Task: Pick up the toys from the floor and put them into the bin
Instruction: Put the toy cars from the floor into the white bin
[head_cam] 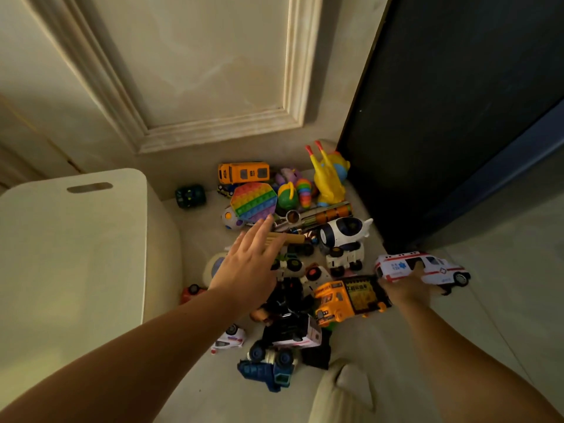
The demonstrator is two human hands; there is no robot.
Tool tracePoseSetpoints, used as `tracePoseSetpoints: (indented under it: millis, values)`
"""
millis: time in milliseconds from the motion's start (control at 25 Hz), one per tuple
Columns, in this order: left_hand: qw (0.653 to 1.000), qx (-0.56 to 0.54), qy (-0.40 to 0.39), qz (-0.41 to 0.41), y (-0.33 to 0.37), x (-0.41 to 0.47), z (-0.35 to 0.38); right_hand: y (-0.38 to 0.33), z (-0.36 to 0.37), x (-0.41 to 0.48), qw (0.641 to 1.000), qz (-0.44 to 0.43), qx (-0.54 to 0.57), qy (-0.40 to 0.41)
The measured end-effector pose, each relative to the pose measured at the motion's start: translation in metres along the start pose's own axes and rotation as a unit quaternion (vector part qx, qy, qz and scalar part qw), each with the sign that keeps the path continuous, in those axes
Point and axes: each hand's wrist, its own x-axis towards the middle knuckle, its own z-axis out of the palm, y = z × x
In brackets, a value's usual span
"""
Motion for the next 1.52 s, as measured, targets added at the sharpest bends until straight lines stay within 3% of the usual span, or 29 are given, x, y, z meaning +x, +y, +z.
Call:
tracePoseSetpoints:
  millis: [400,560,640,720,800,880,960,1000,1080,1200,1280,1440,1520]
  values:
    - [0.999,-0.032,-0.011,-0.018,0.017,-0.013,-0.015,0.009,-0.038,-0.058,0.993,-0.009,0.116,0.029]
    - [0.998,-0.059,0.008,-0.016,0.024,-0.022,-0.035,-0.022,-0.056,-0.110,0.979,-0.095,0.178,0.040]
    - [0.993,-0.111,0.015,-0.034,0.026,-0.029,-0.047,-0.050,-0.059,-0.143,0.965,-0.144,0.220,0.013]
    - [0.972,-0.215,0.018,-0.095,0.022,-0.036,-0.066,-0.085,-0.060,-0.183,0.934,-0.186,0.298,-0.066]
    - [0.905,-0.376,0.020,-0.198,0.007,-0.041,-0.090,-0.122,-0.062,-0.221,0.899,-0.232,0.334,-0.161]
    - [0.768,-0.571,0.012,-0.290,-0.023,-0.052,-0.118,-0.157,-0.062,-0.255,0.867,-0.290,0.325,-0.242]
    - [0.623,-0.718,-0.016,-0.310,-0.059,-0.073,-0.143,-0.189,-0.060,-0.284,0.838,-0.345,0.287,-0.311]
    - [0.592,-0.752,-0.026,-0.288,-0.077,-0.087,-0.153,-0.205,-0.055,-0.296,0.821,-0.369,0.267,-0.345]
    - [0.568,-0.783,-0.041,-0.251,-0.113,-0.113,-0.161,-0.233,-0.038,-0.315,0.791,-0.388,0.235,-0.411]
    - [0.504,-0.812,-0.014,-0.294,-0.156,-0.141,-0.149,-0.265,-0.004,-0.333,0.767,-0.372,0.199,-0.484]
    - [0.450,-0.813,0.052,-0.366,-0.177,-0.153,-0.130,-0.282,0.022,-0.341,0.788,-0.391,0.142,-0.453]
    - [0.329,-0.810,0.143,-0.464,-0.205,-0.149,-0.092,-0.298,0.071,-0.339,0.861,-0.407,0.095,-0.289]
    - [0.283,-0.814,0.160,-0.482,-0.218,-0.133,-0.073,-0.297,0.090,-0.330,0.857,-0.476,0.012,-0.196]
